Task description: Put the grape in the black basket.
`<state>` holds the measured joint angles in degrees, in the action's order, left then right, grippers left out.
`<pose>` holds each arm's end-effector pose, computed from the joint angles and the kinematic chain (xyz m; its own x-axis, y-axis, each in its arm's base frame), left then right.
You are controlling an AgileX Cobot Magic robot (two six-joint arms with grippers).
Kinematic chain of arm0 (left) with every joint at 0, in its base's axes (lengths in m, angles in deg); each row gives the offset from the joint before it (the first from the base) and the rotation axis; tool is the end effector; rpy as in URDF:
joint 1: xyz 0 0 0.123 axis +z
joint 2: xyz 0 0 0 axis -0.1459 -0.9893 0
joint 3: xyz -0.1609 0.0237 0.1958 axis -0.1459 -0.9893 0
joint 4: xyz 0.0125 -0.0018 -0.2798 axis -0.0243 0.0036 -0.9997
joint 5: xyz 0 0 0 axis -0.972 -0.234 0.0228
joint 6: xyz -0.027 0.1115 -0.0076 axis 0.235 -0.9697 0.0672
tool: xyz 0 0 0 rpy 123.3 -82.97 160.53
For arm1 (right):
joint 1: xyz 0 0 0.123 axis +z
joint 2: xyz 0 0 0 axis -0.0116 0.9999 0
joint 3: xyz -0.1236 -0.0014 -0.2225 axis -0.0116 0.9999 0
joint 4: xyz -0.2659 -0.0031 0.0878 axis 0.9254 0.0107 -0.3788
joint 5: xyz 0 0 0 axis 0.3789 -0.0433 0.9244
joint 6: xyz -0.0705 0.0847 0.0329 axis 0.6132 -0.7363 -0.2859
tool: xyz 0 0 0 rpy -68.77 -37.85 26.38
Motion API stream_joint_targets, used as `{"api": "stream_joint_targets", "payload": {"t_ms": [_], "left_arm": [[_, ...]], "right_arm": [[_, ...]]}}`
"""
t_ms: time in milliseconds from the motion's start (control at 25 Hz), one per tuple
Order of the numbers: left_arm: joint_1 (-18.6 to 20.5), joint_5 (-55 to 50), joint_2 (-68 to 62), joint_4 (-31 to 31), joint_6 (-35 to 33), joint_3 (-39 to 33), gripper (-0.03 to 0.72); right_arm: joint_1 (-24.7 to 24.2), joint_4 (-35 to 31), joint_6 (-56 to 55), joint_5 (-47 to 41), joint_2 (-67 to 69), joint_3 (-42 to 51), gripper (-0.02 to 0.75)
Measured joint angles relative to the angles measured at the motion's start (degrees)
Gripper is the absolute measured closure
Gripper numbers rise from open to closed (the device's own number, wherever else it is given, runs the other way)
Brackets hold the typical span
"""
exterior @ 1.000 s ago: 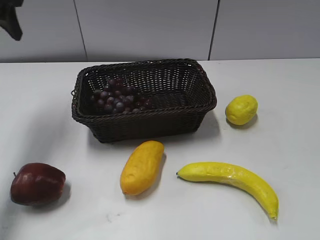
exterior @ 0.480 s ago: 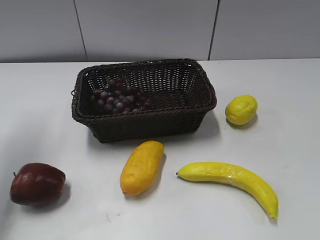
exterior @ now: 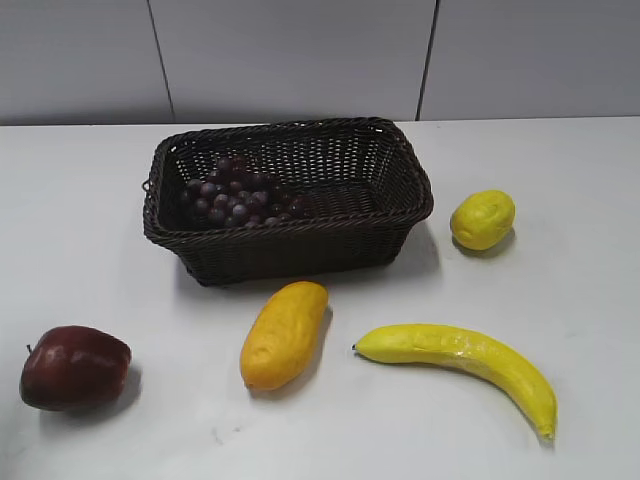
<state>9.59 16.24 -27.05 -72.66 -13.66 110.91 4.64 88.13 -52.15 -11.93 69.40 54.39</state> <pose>0.2498 -0.0033 0.2423 -0.9705 0.0640 -0.2325 0.0784 0.9955 -0.0534 0.0722 0.0052 0.2820 -0.4321 -0.0992 -0.8964 -0.1063 0.9926 -0.0586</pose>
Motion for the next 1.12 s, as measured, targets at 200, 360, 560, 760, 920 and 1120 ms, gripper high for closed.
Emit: {"api": "stream_joint_targets", "payload": {"t_ms": [200,360,560,760,920,1120], "left_arm": [[0.0,2.6,8.2,0.3,0.0,-9.6,0.256],[0.0,4.7,14.5,0.4,0.0,-15.8,0.261],[0.0,6.5,22.0,0.4,0.0,-21.5,0.262],[0.0,7.6,30.6,0.4,0.0,-24.5,0.262],[0.0,8.5,37.5,0.3,0.0,-26.7,0.262],[0.0,8.5,45.0,0.3,0.0,-26.8,0.262]], "right_arm": [[0.0,0.0,0.0,0.0,0.0,0.0,0.238],[0.0,0.0,0.0,0.0,0.0,0.0,0.238],[0.0,0.0,0.0,0.0,0.0,0.0,0.238],[0.0,0.0,0.0,0.0,0.0,0.0,0.238],[0.0,0.0,0.0,0.0,0.0,0.0,0.238],[0.0,0.0,0.0,0.0,0.0,0.0,0.238]]}}
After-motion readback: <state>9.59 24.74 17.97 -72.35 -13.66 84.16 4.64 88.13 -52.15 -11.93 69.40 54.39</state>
